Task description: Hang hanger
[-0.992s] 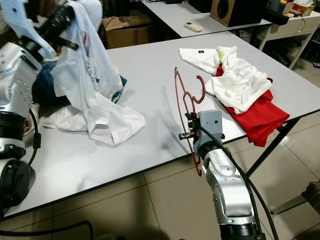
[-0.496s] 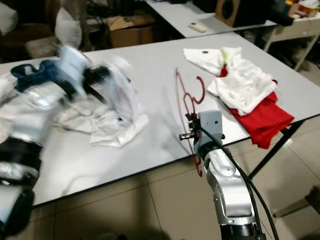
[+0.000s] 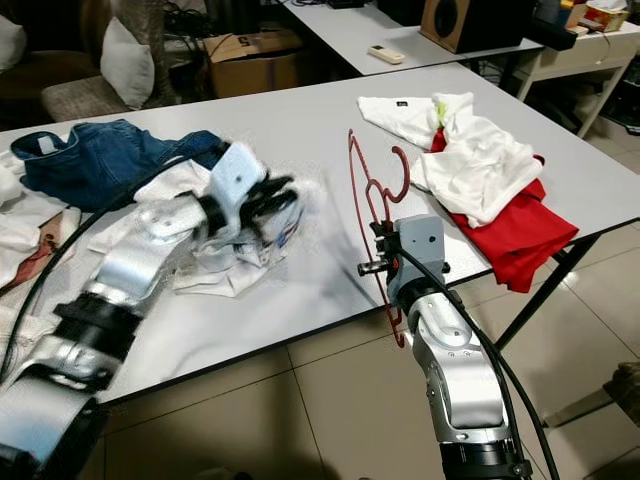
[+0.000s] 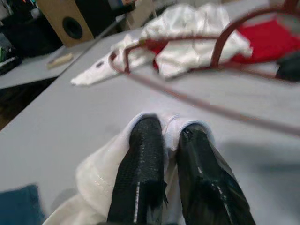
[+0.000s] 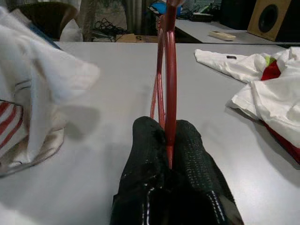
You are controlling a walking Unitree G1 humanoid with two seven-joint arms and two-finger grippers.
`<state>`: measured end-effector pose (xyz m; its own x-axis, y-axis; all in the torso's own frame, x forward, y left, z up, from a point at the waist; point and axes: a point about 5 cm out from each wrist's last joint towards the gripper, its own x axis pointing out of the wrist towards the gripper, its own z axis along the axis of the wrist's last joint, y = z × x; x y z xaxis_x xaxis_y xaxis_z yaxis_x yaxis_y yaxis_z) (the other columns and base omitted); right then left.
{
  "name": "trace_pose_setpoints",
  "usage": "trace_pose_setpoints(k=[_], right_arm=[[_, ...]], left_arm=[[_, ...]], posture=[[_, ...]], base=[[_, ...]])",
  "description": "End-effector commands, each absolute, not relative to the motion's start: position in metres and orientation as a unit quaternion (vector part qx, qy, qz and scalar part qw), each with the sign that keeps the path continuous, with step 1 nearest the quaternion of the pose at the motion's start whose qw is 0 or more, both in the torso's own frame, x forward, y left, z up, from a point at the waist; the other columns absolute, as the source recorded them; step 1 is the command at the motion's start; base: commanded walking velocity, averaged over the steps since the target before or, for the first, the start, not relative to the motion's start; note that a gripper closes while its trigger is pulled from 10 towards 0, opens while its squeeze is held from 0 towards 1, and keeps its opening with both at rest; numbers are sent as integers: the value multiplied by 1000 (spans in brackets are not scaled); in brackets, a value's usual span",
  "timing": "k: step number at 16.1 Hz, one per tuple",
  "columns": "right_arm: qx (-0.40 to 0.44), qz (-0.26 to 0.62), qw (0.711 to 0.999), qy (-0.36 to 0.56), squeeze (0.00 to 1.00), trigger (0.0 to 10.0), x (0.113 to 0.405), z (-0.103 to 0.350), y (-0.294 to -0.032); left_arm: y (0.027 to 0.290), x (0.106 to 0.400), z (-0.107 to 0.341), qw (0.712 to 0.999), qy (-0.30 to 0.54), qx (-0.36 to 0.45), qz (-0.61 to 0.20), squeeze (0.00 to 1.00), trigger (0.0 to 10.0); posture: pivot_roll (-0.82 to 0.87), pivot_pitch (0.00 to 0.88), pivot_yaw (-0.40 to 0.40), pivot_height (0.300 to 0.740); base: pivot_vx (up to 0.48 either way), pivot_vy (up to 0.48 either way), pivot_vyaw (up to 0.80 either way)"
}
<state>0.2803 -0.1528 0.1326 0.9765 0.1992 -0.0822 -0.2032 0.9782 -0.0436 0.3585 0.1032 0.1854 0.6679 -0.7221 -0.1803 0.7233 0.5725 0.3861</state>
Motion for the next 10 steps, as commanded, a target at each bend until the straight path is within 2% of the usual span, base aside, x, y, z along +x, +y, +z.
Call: trace_pose_setpoints(k=[1, 2, 4, 5, 6, 7, 10], right_arm=[[-26, 98, 994, 34, 0, 10000, 280, 134, -155], [-26, 98, 994, 34, 0, 10000, 280, 134, -155], [-25, 96, 994, 36, 0, 10000, 279, 133, -155], [-25, 96, 994, 36, 0, 10000, 279, 133, -156], [-27, 94, 995, 37, 0, 10000, 279, 133, -160], [-29, 92, 995, 37, 0, 10000, 279, 133, -161], [-36, 80, 995, 37, 0, 10000, 278, 133, -171]], left_arm=[[111, 358, 185, 876, 8, 255, -410, 1000, 10000], [115, 358, 183, 870, 15, 271, -412, 1000, 10000], [141, 360, 178, 842, 37, 368, -392, 1000, 10000], [145, 361, 178, 839, 39, 380, -389, 1000, 10000], [154, 360, 178, 825, 53, 403, -393, 875, 10000], [158, 360, 177, 823, 61, 404, -395, 0, 10000], [159, 362, 169, 816, 73, 415, -395, 0, 10000]], posture=[[-156, 0, 46, 740], [-156, 0, 47, 740], [-151, 0, 46, 740], [-151, 0, 46, 740], [-148, 0, 42, 740], [-149, 0, 42, 740], [-161, 0, 50, 740]], base=[[0, 0, 0], [0, 0, 0], [0, 0, 0], [0, 0, 0], [0, 0, 0], [0, 0, 0], [0, 0, 0]])
